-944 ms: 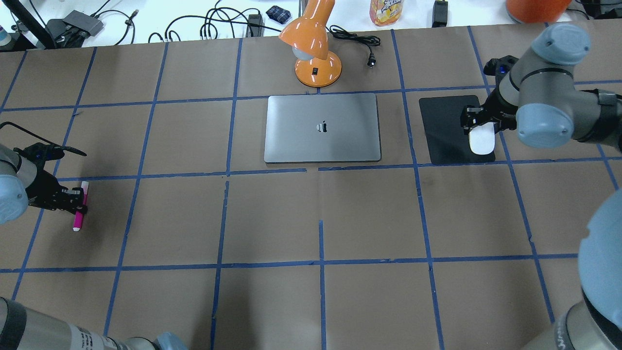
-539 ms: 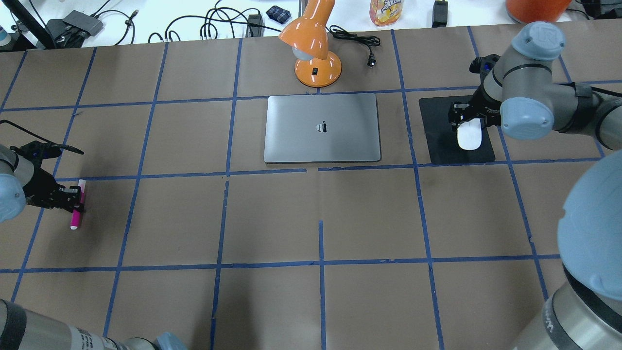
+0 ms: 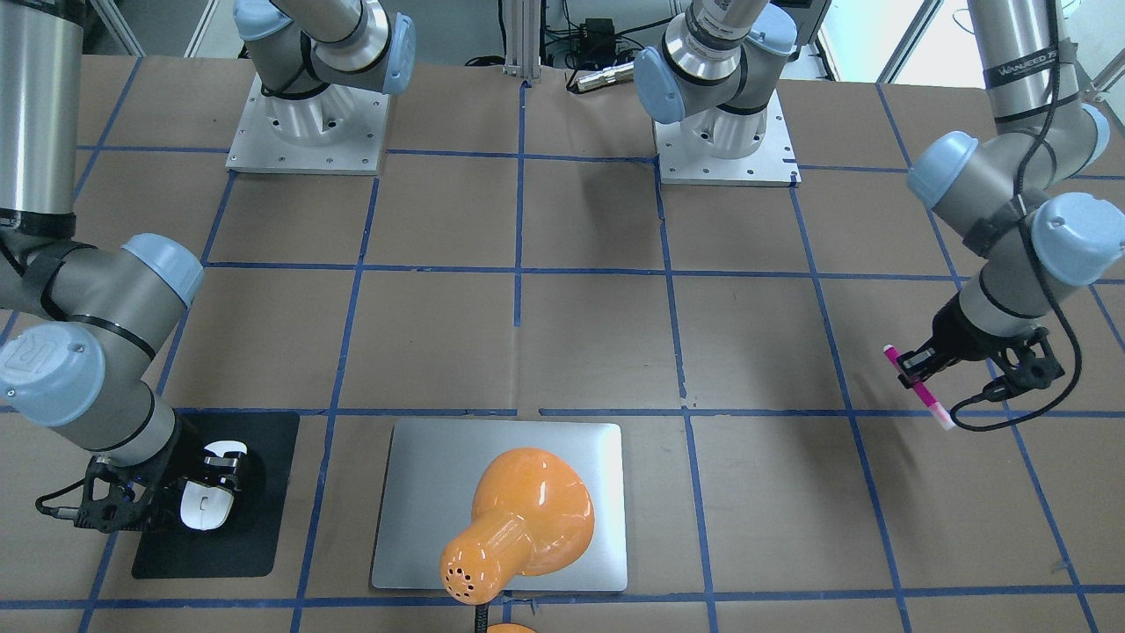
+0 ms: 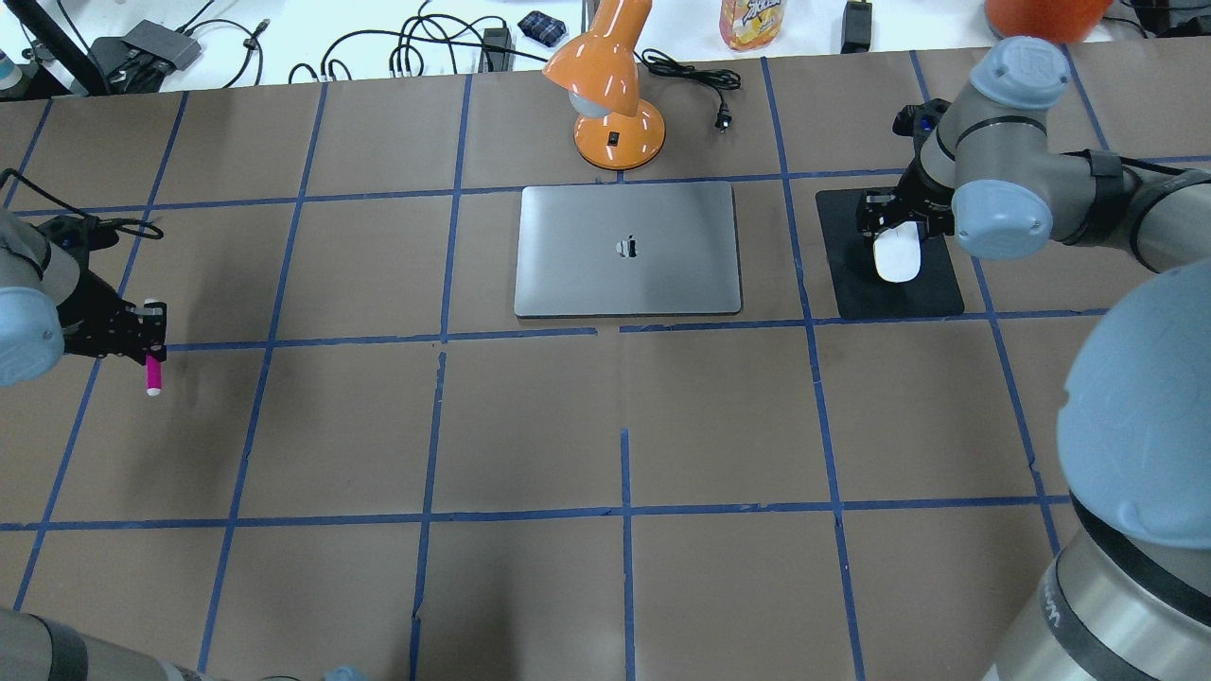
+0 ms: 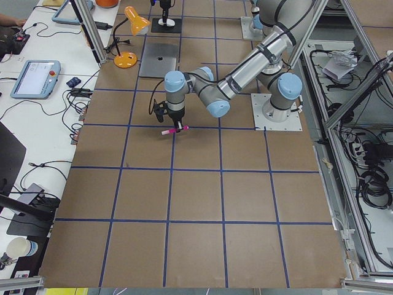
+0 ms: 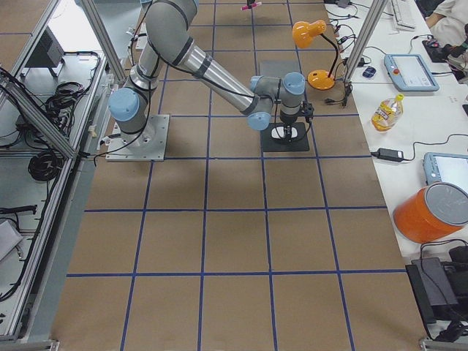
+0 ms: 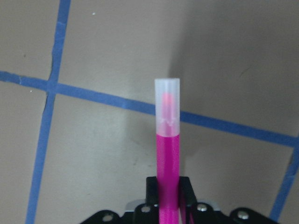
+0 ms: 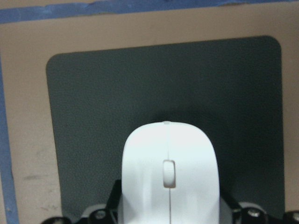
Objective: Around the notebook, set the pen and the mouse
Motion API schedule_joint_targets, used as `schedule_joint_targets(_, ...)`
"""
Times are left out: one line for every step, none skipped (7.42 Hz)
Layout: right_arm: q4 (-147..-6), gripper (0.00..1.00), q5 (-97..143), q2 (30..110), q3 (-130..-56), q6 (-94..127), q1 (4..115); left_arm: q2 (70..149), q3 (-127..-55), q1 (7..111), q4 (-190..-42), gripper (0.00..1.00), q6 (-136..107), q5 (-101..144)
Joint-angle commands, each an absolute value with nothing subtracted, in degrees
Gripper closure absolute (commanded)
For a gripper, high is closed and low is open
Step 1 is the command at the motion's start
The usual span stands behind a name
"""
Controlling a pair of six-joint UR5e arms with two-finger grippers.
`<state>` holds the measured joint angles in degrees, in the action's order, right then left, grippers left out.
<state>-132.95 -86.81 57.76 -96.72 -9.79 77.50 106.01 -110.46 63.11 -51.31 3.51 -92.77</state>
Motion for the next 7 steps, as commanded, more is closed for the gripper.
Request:
schedule_joint_targets(-131.9, 0.0, -87.4, 57.7, -96.3, -10.5, 77.5, 105.2, -110.8, 72.2, -51.9, 1.0, -14.9, -91.2)
schedule_joint_targets(-130.7, 0.0, -87.7, 58.4, -96.2, -10.5, 78.0, 105.0, -110.8, 75.6, -51.9, 1.0, -23.1, -89.4)
schedule_joint_targets(-127.3, 0.0, -87.7, 60.2, -94.9, -10.5, 78.5, 104.9, -110.7, 80.4, -51.8, 1.0, -33.2, -89.1)
schedule_joint_targets(-122.2, 0.0, -87.4, 62.6, -93.4, -9.6, 78.8, 104.9, -110.5, 86.1, -51.2, 1.0, -43.6, -89.2)
schedule_joint_targets(-116.0, 0.0, -87.9, 66.7, -92.0, -9.0, 80.4, 105.5, -110.3, 91.0, -50.5, 1.0, -51.9, -89.7)
schedule_joint_targets(-109.1, 0.0, -88.1, 72.2, -91.0, -5.4, 81.7, 106.6, -110.3, 95.1, -48.5, 1.0, -61.9, -89.7)
schedule_joint_targets(-101.2, 0.0, -90.2, 77.8, -90.4, 0.4, 84.2, 106.9, -110.3, 98.9, -45.4, 1.0, -72.0, -89.1)
